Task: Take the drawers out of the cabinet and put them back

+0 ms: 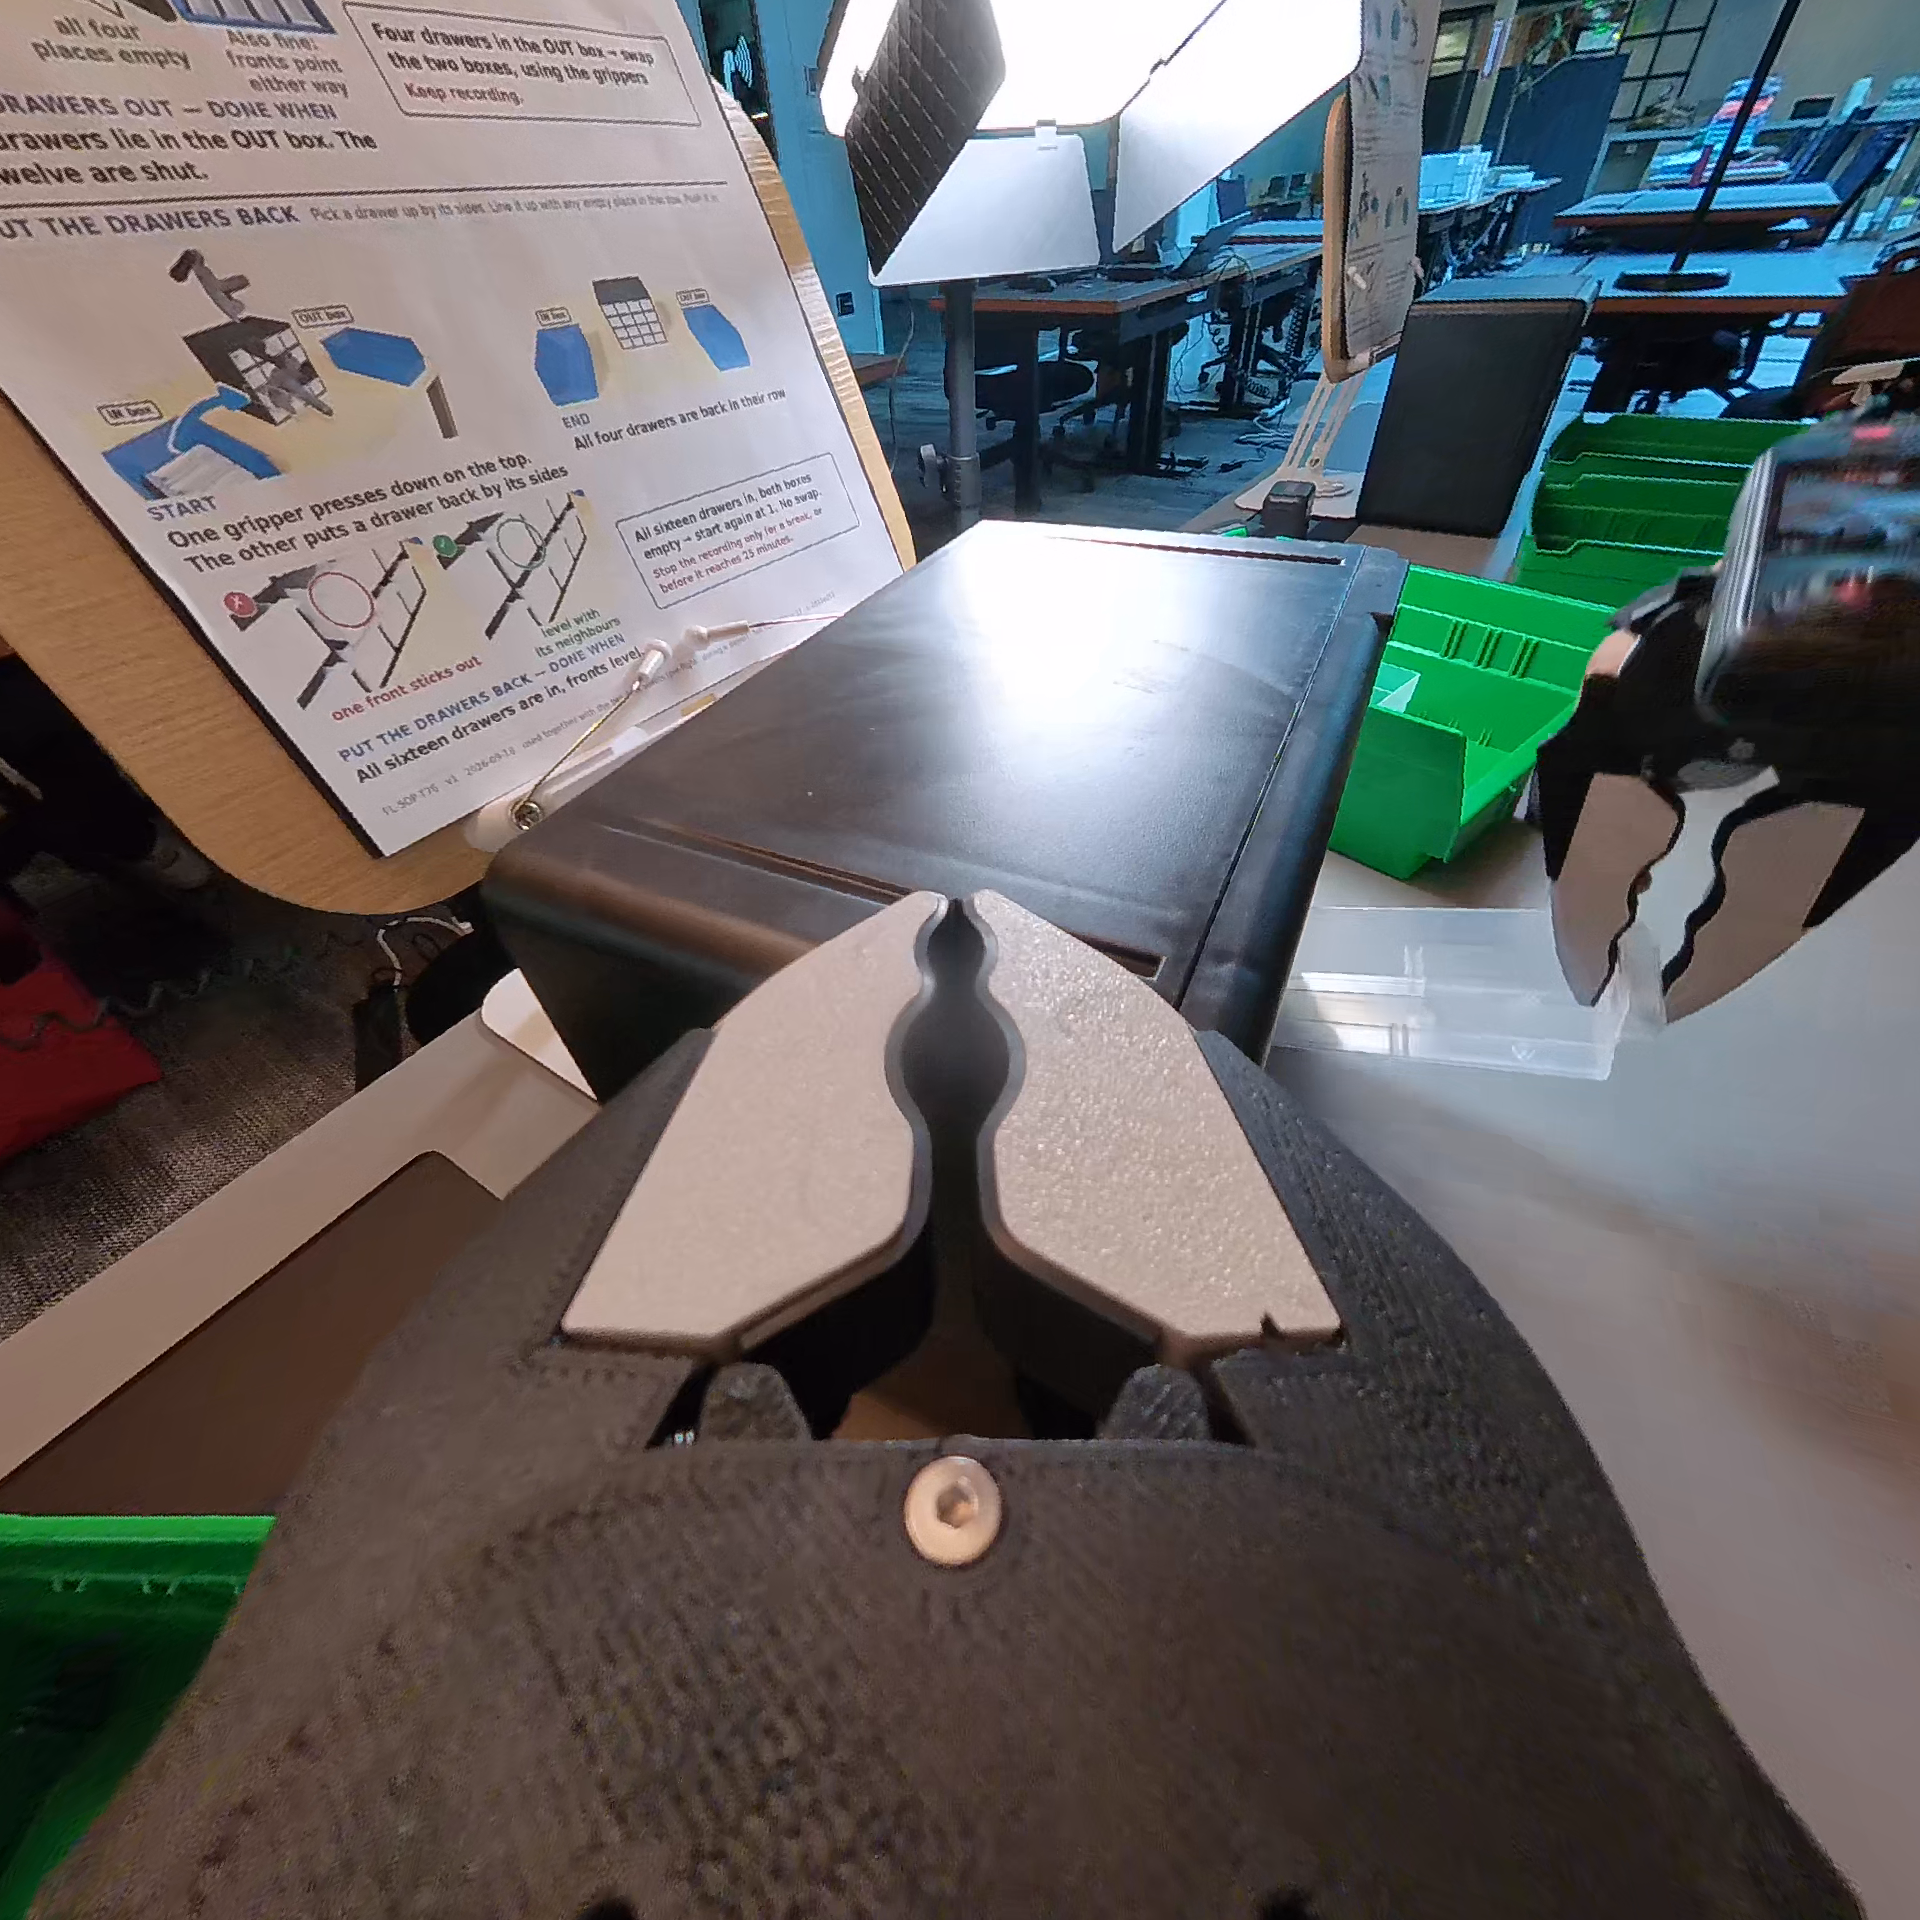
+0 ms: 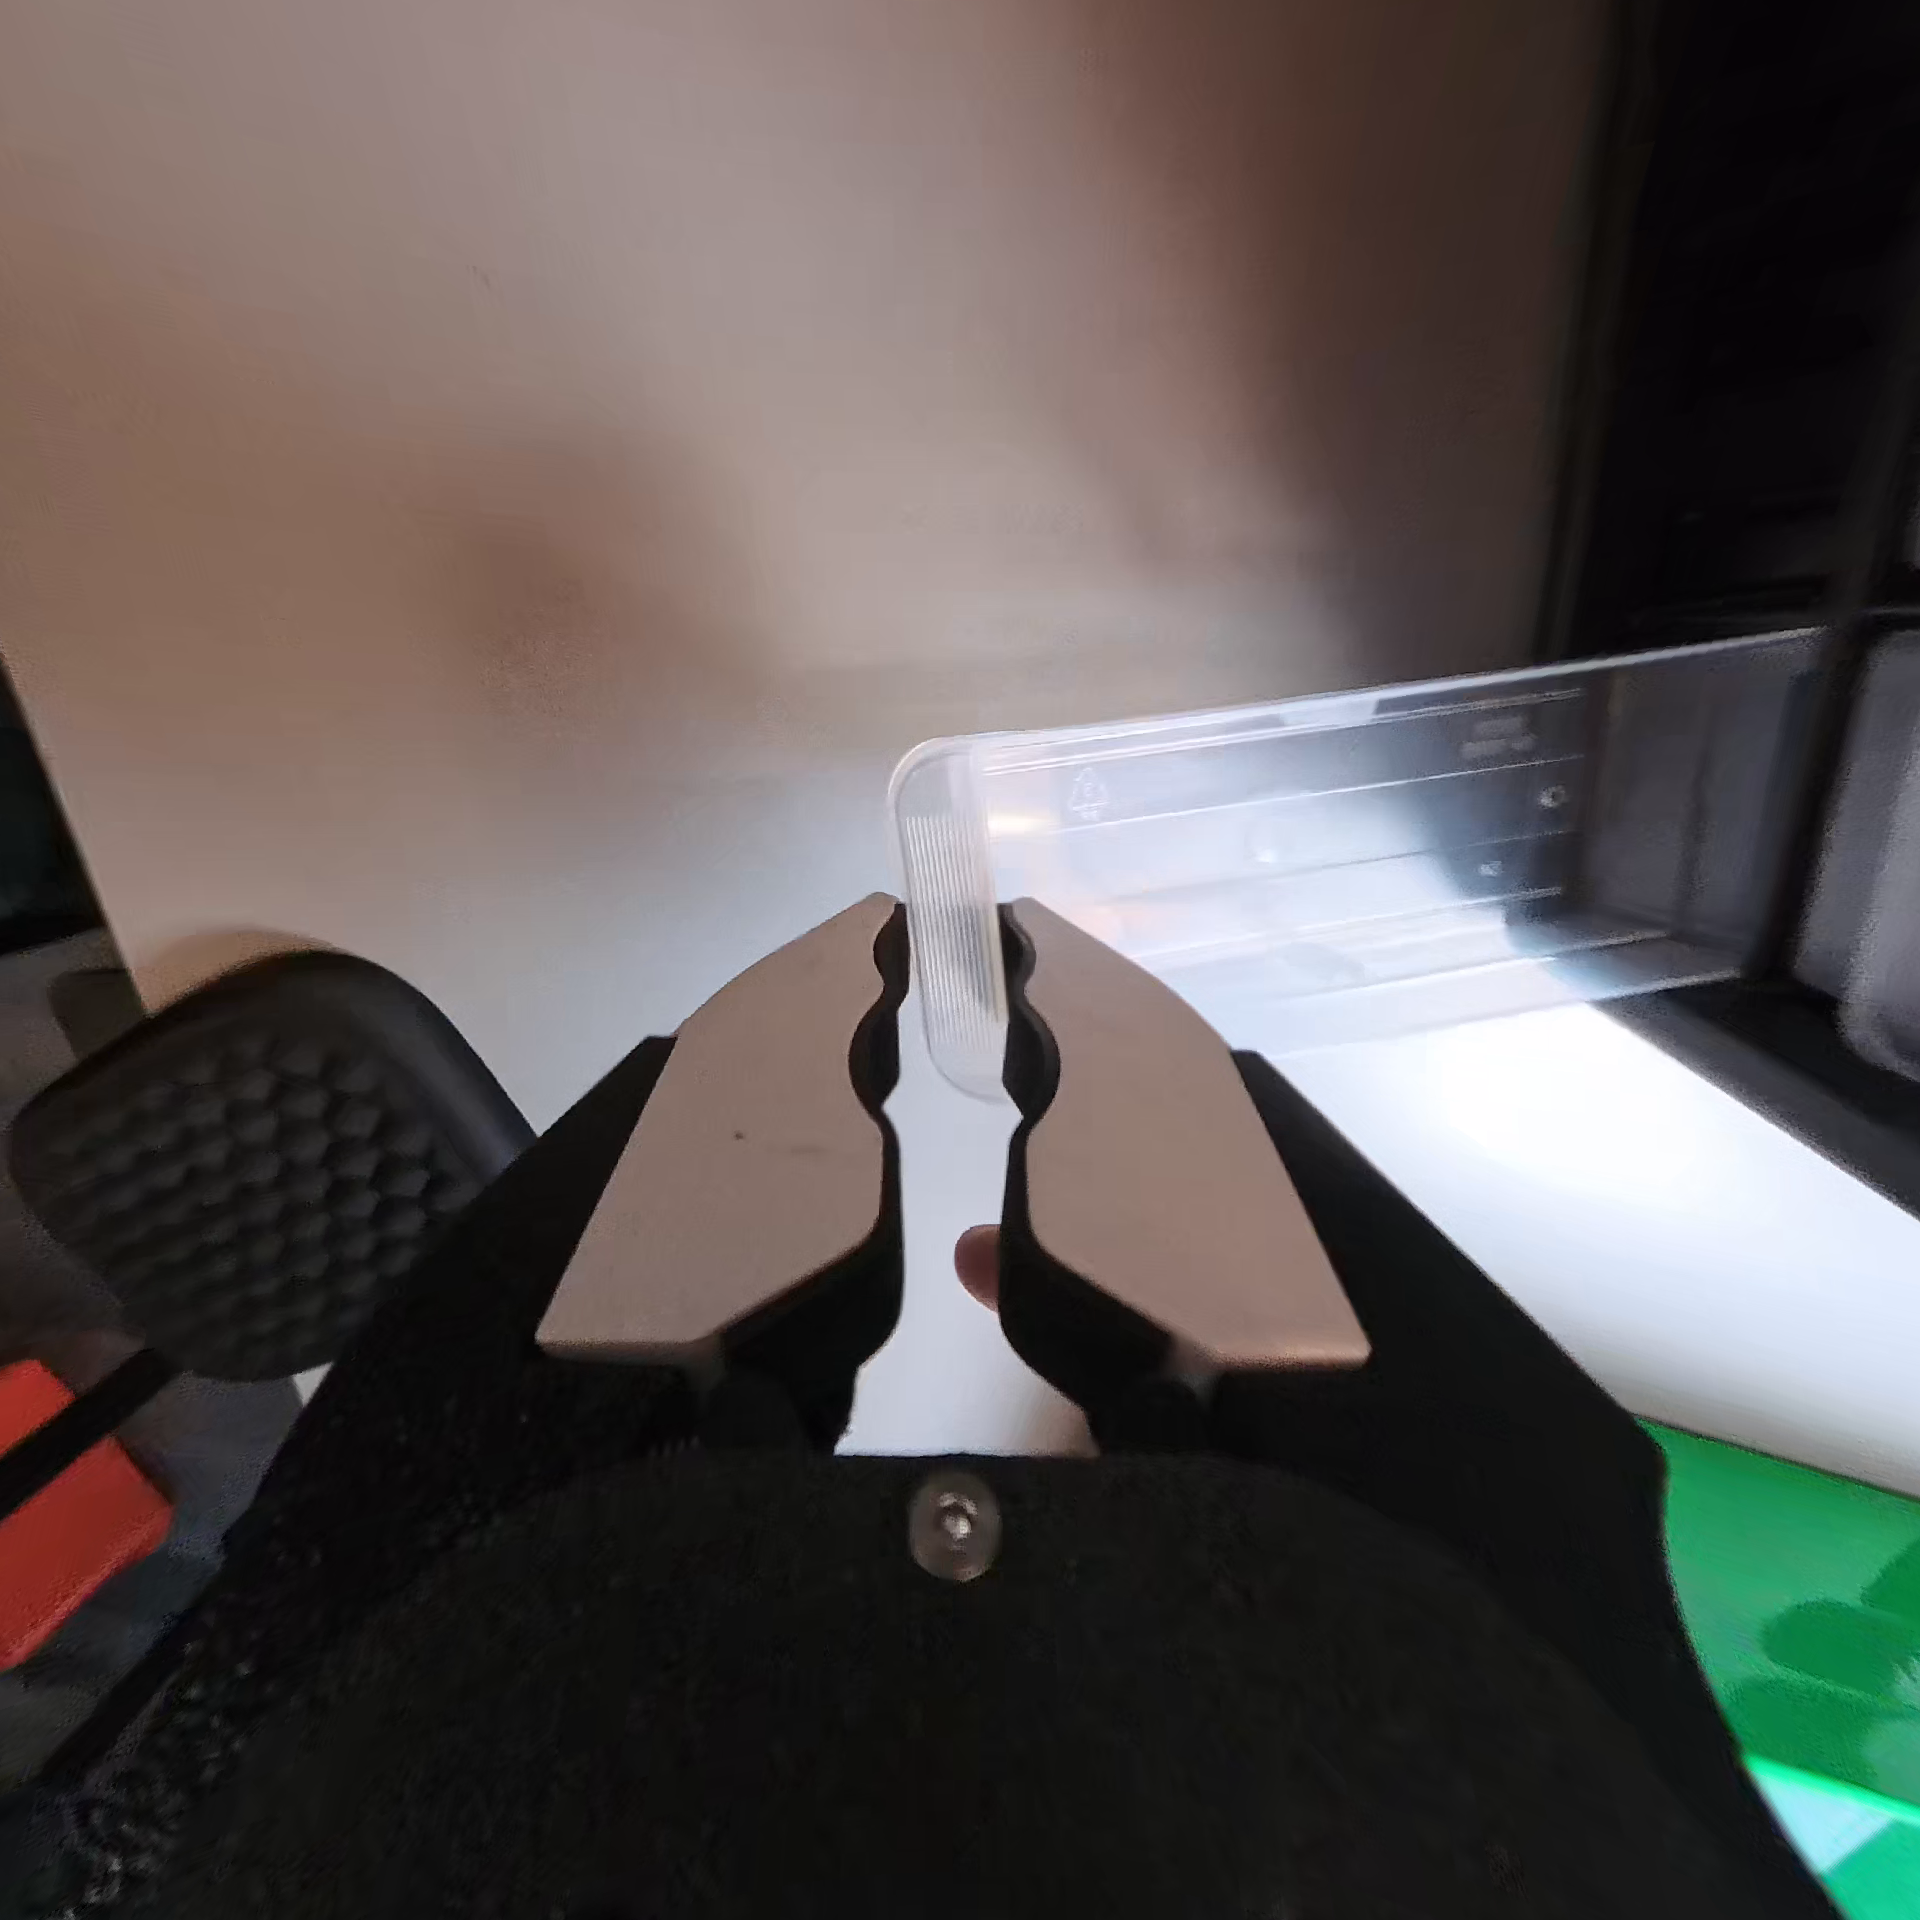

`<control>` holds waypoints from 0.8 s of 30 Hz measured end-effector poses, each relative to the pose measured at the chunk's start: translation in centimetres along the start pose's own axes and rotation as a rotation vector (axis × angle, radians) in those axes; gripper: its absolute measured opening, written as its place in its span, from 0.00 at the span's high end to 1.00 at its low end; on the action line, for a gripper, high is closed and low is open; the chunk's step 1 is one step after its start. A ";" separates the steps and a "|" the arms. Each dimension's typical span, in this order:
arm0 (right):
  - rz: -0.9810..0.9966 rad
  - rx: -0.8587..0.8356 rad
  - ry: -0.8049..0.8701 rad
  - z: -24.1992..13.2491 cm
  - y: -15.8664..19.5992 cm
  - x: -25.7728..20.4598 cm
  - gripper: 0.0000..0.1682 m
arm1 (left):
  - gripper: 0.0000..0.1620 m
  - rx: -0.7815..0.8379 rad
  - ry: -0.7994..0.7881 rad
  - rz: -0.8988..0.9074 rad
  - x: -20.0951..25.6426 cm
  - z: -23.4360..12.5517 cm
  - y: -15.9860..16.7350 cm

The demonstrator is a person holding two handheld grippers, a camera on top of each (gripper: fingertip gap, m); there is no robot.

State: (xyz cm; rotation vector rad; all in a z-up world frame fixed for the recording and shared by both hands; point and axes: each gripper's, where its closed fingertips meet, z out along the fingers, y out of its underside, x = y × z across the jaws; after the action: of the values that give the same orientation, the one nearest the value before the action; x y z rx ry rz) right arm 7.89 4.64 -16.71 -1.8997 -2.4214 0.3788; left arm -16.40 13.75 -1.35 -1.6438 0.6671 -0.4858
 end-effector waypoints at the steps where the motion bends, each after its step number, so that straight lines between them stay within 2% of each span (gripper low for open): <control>1: 0.011 0.040 -0.003 -0.7 -0.5 0.2 0.91 | 1.00 -0.001 -0.002 0.001 0.0 0.0 0.0; 5: 0.050 0.184 -0.027 -3.2 -2.4 0.6 0.91 | 1.00 -0.001 -0.006 0.001 0.0 0.0 0.0; 9: 0.112 0.241 -0.065 -3.3 -2.6 -0.1 0.90 | 1.00 0.000 -0.003 0.001 0.0 0.0 0.0; 17: 0.221 0.436 -0.149 -4.2 -2.3 -5.1 0.91 | 1.00 0.005 0.002 -0.007 0.0 0.0 0.0; 20: 0.255 0.554 -0.100 -6.6 -2.0 -6.5 0.91 | 1.00 0.007 0.000 -0.006 0.0 0.0 0.0; 24: 0.361 0.696 0.087 -11.2 -0.4 -5.7 0.91 | 1.00 0.005 -0.003 -0.002 0.0 0.0 0.0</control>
State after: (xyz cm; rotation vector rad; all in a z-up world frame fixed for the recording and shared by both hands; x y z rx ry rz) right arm 11.00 0.91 -5.07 -1.9206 -1.5643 0.9722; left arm -16.40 13.72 -1.35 -1.6407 0.6615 -0.4855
